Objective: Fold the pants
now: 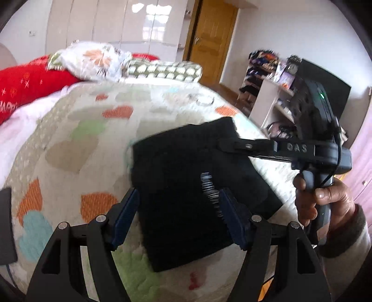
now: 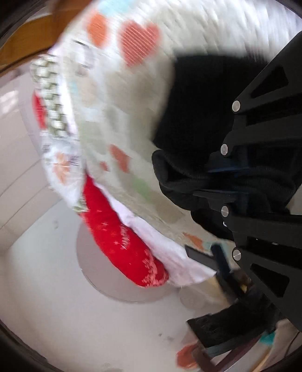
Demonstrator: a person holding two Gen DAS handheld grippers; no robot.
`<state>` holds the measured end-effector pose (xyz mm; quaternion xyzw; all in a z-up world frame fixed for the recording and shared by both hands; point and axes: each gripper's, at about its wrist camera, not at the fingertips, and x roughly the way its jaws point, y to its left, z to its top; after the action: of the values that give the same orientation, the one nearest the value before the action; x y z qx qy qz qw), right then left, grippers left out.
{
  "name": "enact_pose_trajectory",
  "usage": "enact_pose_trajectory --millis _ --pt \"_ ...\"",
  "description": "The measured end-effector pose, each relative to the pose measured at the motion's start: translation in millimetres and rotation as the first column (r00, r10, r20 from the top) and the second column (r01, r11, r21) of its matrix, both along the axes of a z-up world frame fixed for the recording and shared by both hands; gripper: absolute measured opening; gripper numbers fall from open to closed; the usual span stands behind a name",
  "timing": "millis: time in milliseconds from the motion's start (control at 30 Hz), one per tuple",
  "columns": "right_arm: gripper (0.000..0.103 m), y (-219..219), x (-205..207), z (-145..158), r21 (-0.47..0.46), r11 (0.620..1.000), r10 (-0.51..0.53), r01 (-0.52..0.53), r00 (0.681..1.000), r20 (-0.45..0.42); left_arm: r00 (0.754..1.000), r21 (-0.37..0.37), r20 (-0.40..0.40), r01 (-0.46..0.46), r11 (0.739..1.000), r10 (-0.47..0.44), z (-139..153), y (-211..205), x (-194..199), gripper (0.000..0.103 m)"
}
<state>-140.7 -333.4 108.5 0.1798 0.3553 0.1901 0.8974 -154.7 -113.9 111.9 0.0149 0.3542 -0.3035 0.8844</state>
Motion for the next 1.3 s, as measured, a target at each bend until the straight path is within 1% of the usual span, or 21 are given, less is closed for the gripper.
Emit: enact_pose_trajectory --millis 67,133,167,233,300,333,367,433,467,533,567,600,667,767,833,867,967,1067,1133,1200,1300 --pt "0.010 -15.4 -8.3 8.5 -0.023 0.999 -0.033 0.033 0.999 0.014 1.000 -0.028 0.019 0.010 1.000 -0.010 8.7 -3.8 -0.6 0.074" --pt "0.010 -27.4 -14.3 6.5 -0.075 0.995 -0.070 0.070 0.998 0.001 1.000 -0.038 0.015 0.013 0.999 -0.012 7.0 -8.2 3.2 0.076" --pt "0.010 -34.2 -15.7 -0.1 -0.104 0.990 -0.100 0.097 0.995 -0.026 1.000 -0.029 -0.002 0.014 0.999 -0.014 2.5 -13.8 5.7 0.076" --pt "0.011 -42.5 -12.6 -19.8 -0.128 0.984 -0.135 0.123 0.987 -0.088 0.999 -0.018 -0.027 0.030 0.999 -0.030 -8.5 -21.1 7.3 0.076" --pt "0.015 -42.6 -6.3 -41.7 -0.182 0.973 -0.165 0.139 0.976 -0.139 0.996 0.046 -0.077 0.054 0.997 -0.051 -31.3 -35.2 12.6 0.076" --pt "0.024 -43.3 -5.0 -47.8 -0.207 0.967 -0.184 0.150 0.971 -0.151 0.993 0.076 -0.110 0.060 0.995 -0.051 -44.6 -41.2 16.6 0.076" --pt "0.032 -46.0 -6.3 -47.8 -0.212 0.962 -0.206 0.172 0.967 -0.150 0.990 0.080 -0.133 0.062 0.995 -0.051 -51.4 -42.7 19.3 0.077" --pt "0.034 -52.6 -12.9 -36.3 -0.182 0.961 -0.232 0.208 0.965 -0.120 0.987 0.056 -0.157 0.050 0.997 -0.041 -53.2 -38.8 21.5 0.078" --pt "0.034 -54.0 -15.6 -27.6 -0.178 0.960 -0.237 0.218 0.967 -0.095 0.988 0.053 -0.149 0.050 0.997 -0.042 -48.5 -36.5 21.5 0.077" --pt "0.035 -51.9 -18.3 -10.1 -0.188 0.958 -0.231 0.219 0.972 -0.043 0.994 0.065 -0.108 0.041 0.997 -0.034 -37.9 -33.8 20.1 0.077" --pt "0.035 -47.9 -16.4 -5.7 -0.191 0.960 -0.215 0.206 0.976 -0.030 0.997 0.069 -0.077 0.028 0.997 -0.023 -29.2 -31.6 21.5 0.077" --pt "0.035 -41.9 -13.7 -2.0 -0.196 0.964 -0.189 0.182 0.982 -0.018 0.998 0.064 -0.064 0.022 0.998 -0.018 -24.6 -30.3 22.5 0.077" --pt "0.035 -27.5 -4.4 -1.5 -0.220 0.965 -0.153 0.144 0.988 -0.021 0.999 0.052 -0.047 0.007 0.999 -0.005 -14.9 -30.2 32.7 0.077" --pt "0.032 -9.3 11.8 -14.8 -0.278 0.956 -0.116 0.096 0.992 -0.057 0.999 0.079 -0.034 -0.033 0.996 0.036 -13.7 -36.5 52.8 0.077" --pt "0.031 -2.5 25.3 -29.4 -0.310 0.947 -0.119 0.087 0.989 -0.086 0.997 0.112 -0.051 -0.055 0.992 0.061 -20.8 -42.5 69.2 0.077" --pt "0.029 -0.5 28.8 -34.5 -0.317 0.945 -0.121 0.087 0.989 -0.090 0.995 0.127 -0.068 -0.061 0.990 0.070 -25.9 -45.6 77.3 0.077" --pt "0.029 2.0 42.6 -48.9 -0.335 0.939 -0.123 0.084 0.988 -0.095 0.989 0.174 -0.120 -0.069 0.982 0.090 -47.3 -55.4 98.0 0.077" --pt "0.029 0.9 51.2 -56.1 -0.337 0.938 -0.118 0.078 0.988 -0.100 0.982 0.181 -0.154 -0.080 0.980 0.108 -61.8 -58.3 107.6 0.078" --pt "0.029 -1.2 50.0 -54.4 -0.324 0.943 -0.115 0.077 0.988 -0.099 0.979 0.170 -0.168 -0.086 0.982 0.115 -64.6 -57.7 109.6 0.078" --pt "0.032 -4.0 45.4 -49.0 -0.309 0.948 -0.113 0.078 0.989 -0.098 0.977 0.160 -0.178 -0.089 0.983 0.117 -62.9 -55.5 107.7 0.078" --pt "0.033 -4.1 26.0 -31.3 -0.315 0.946 -0.113 0.083 0.990 -0.079 0.981 0.145 -0.160 -0.087 0.986 0.110 -48.9 -47.5 94.9 0.077"
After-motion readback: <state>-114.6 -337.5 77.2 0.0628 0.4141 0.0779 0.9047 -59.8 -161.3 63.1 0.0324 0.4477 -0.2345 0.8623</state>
